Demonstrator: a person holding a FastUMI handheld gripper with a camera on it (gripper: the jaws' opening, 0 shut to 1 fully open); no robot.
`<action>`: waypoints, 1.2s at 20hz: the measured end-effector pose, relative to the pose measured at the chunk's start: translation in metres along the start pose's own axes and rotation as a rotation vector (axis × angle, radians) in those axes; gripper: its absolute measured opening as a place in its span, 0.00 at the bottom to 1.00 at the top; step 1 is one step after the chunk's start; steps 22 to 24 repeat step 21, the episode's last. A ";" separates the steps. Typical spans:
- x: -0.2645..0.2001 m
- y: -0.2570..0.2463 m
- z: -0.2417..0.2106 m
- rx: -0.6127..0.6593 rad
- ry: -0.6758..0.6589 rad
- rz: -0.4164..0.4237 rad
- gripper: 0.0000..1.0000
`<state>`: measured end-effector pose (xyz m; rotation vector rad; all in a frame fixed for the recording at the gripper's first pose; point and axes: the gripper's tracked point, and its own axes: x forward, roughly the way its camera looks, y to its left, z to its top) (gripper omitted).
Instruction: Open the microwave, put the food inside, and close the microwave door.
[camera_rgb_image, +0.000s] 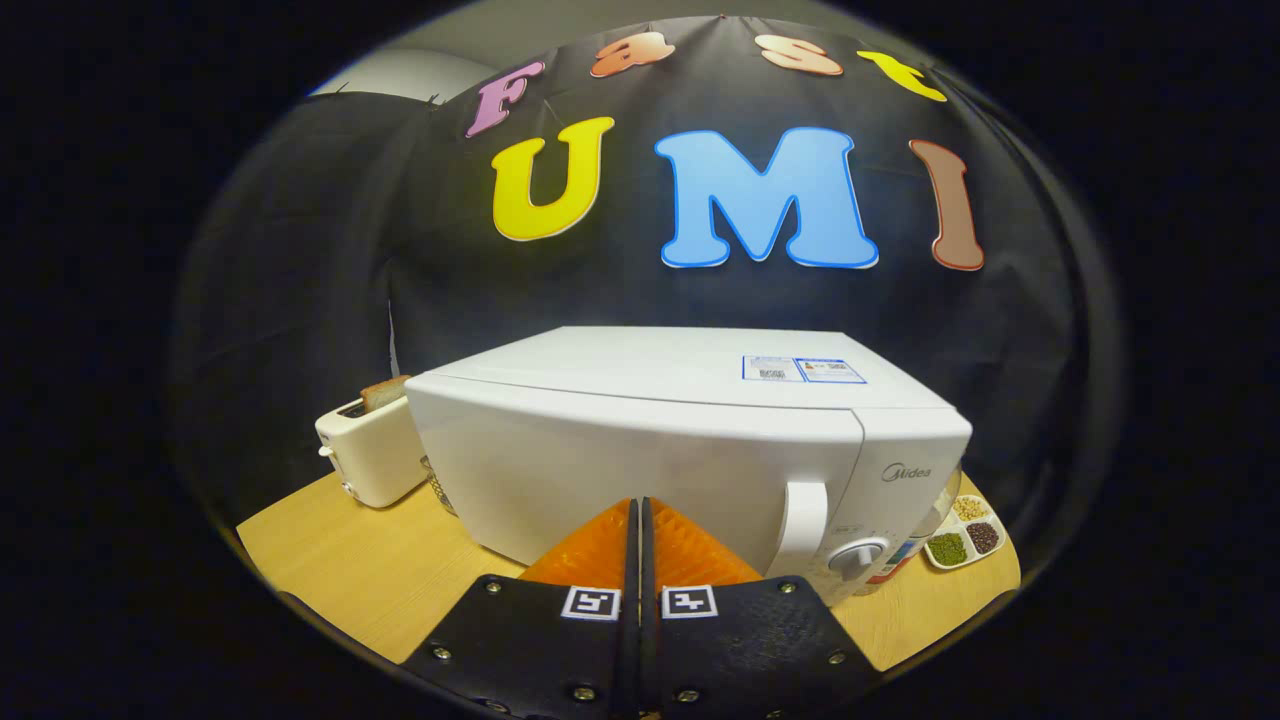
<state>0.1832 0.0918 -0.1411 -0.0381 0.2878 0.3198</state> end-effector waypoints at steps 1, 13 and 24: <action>-0.012 0.001 0.005 -0.008 -0.015 -0.006 0.01; -0.133 0.002 0.027 0.039 -0.110 -0.099 0.25; -0.199 0.011 0.019 0.021 -0.173 -0.147 0.98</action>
